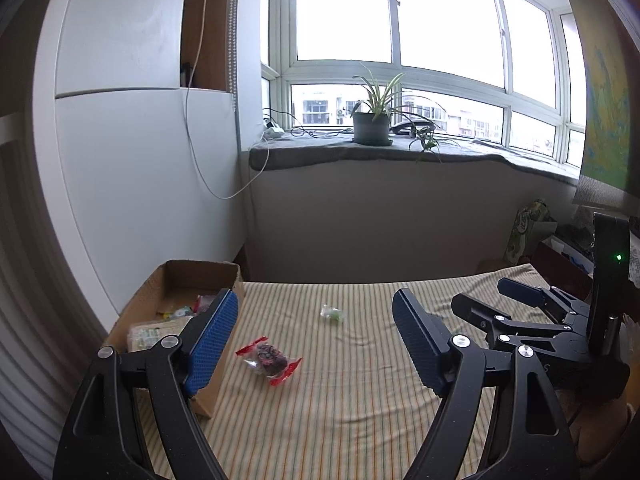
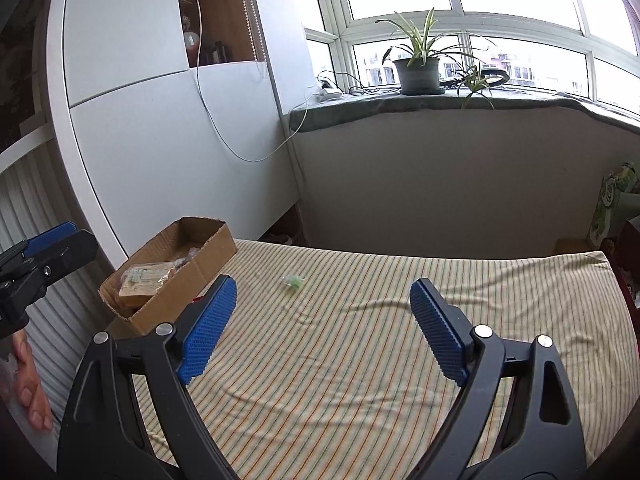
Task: Organize snacks
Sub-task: 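Withdraw both open tools from the box back over the bed, then grasp the red-ended chocolate candy with the left tool while the right tool grasps the clear green bag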
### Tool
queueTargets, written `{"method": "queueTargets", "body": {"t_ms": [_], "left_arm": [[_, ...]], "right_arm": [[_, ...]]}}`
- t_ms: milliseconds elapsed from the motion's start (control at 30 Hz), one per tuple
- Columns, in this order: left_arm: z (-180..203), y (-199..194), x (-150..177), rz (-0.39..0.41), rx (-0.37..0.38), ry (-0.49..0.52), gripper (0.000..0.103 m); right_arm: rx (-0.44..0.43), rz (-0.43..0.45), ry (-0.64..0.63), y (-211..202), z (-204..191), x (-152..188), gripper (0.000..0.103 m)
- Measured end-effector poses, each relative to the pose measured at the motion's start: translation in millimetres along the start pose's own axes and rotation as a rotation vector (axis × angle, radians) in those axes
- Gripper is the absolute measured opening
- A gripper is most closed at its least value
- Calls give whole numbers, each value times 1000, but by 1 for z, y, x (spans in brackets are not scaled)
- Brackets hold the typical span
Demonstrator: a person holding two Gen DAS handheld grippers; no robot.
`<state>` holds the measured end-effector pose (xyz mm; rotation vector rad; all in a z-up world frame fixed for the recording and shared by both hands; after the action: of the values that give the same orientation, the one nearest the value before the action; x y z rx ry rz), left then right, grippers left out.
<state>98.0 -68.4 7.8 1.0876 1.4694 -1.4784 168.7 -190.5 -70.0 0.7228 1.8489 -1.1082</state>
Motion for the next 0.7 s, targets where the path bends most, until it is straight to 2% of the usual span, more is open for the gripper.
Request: {"method": "queueTargets", "body": {"t_ms": [167,300,533,700], "left_arm": [[-8,8,9,-24,-9,-19,80],[-17,28,26,-75,-7,-50,80],[-38,75,66,-201,-6,-125,80],[-50,108,103,-333,-18,-223,80]], "right_arm": [[2,-46,-20,23,-3,6,91],[6,-99,-37,52,-5,15,91],[-3,-206,-81,114,-14,33,91],[-24,-283,-146,159,-21,44,91]]}}
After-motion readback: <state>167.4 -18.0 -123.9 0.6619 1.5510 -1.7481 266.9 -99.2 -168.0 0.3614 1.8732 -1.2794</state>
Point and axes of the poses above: each gripper's, at about its wrist camera, not at the fingertips, and y roughly the way its jaws point, z to its right, x to its underside, the point moved 4 cm from there along y, roughly the way its jaws point, and after that the axes turned 6 degrees about z, right-handed, at the moved point
